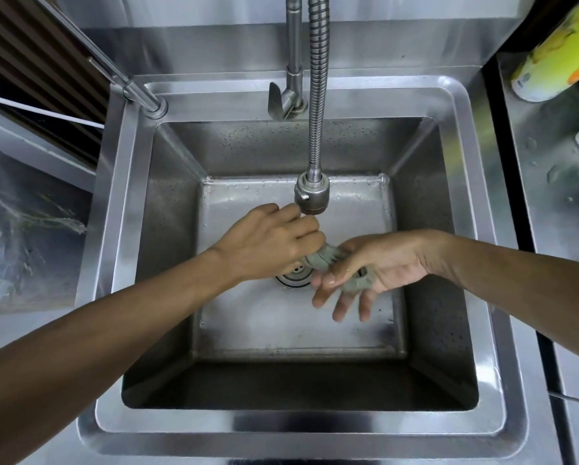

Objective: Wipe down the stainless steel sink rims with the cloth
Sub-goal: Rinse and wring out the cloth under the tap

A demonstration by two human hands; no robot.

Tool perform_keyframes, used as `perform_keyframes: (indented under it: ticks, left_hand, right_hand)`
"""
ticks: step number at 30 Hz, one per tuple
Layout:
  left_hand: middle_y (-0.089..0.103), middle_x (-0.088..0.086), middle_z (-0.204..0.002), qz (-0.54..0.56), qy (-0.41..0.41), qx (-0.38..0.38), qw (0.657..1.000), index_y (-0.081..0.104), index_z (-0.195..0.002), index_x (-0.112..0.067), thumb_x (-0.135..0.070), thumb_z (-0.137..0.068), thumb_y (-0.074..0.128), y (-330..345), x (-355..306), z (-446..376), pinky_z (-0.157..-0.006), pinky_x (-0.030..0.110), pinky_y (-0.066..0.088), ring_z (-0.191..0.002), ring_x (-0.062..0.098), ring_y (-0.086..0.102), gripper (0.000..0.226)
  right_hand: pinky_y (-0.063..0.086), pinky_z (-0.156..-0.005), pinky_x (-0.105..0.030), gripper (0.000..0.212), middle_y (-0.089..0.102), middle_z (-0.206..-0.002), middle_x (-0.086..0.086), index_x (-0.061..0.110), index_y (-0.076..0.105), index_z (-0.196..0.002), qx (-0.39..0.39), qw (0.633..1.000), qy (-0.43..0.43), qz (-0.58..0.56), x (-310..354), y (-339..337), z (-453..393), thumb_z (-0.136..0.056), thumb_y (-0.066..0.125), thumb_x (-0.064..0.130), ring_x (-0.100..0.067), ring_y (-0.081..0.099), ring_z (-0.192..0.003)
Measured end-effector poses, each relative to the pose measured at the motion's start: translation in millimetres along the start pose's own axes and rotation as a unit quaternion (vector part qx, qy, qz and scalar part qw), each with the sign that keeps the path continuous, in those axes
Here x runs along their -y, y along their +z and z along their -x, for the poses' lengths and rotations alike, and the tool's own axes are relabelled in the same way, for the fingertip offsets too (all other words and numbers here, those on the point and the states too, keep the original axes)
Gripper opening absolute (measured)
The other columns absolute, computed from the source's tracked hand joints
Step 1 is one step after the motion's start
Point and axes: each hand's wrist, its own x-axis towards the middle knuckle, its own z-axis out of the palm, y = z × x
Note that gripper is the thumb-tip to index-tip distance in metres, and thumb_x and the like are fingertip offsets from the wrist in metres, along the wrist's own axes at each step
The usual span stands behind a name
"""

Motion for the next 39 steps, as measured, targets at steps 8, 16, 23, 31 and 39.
perform_keyframes:
  ticks: [8, 16, 23, 31, 39]
  left_hand:
    - [0.060, 0.000, -0.064, 0.098, -0.138, 0.207, 0.964, 0.051, -0.069, -0.022, -0.029, -0.082, 0.051, -12, -24, -10, -0.054, 0.028, 0.028, -0.061, 0.029, 0.060, 0.015]
    - [0.026, 0.004, -0.053, 0.664, -0.385, 0.298, 0.568, 0.030, -0.059, -0.017, -0.021, -0.069, 0.073, -8, -35, -26, -0.046, 0.025, 0.022, -0.047, 0.021, 0.021, 0.045]
    - [0.023, -0.002, -0.040, 0.767, -0.383, 0.321, 0.402, 0.028, -0.048, -0.019, -0.012, -0.063, 0.061, -11, -45, -19, -0.045, 0.016, 0.010, -0.033, 0.010, 0.016, 0.038]
    - [0.024, -0.004, -0.043, 0.754, -0.369, 0.308, 0.448, 0.032, -0.051, -0.020, -0.016, -0.063, 0.069, -12, -44, -15, -0.044, 0.018, 0.013, -0.036, 0.011, 0.018, 0.039]
    - [0.053, -0.011, -0.069, 0.622, -0.329, 0.256, 0.663, 0.065, -0.097, -0.011, -0.067, -0.090, 0.054, -21, -12, 1, -0.068, 0.033, 0.045, -0.068, 0.012, 0.050, 0.057]
  right_hand:
    - [0.039, -0.053, -0.029, 0.026, 0.059, -0.064, 0.004, 0.019, 0.057, -0.072, -0.284, 0.846, 0.004, 0.452, 3, 25, -16, -0.091, 0.067, 0.033, -0.018, 0.055, -0.060]
    - [0.031, -0.050, -0.028, 0.032, 0.064, -0.062, -0.004, 0.017, 0.045, -0.073, -0.373, 0.520, -0.202, 0.741, 1, 2, -11, -0.072, 0.076, 0.013, -0.030, 0.044, -0.044]
    - [0.040, -0.037, -0.027, 0.032, 0.054, -0.046, -0.004, 0.010, 0.055, -0.063, -0.360, 0.484, -0.312, 0.733, -1, -3, -15, -0.051, 0.085, 0.007, -0.027, 0.049, -0.031]
    - [0.038, -0.041, -0.027, 0.023, 0.057, -0.053, -0.004, 0.011, 0.056, -0.070, -0.344, 0.517, -0.279, 0.733, -2, 2, -12, -0.060, 0.076, 0.006, -0.030, 0.055, -0.039]
    - [0.051, -0.059, -0.029, 0.035, 0.063, -0.089, 0.008, 0.029, 0.052, -0.114, -0.282, 0.856, -0.145, 0.408, -4, 11, 29, -0.090, 0.077, 0.023, -0.007, 0.061, -0.072]
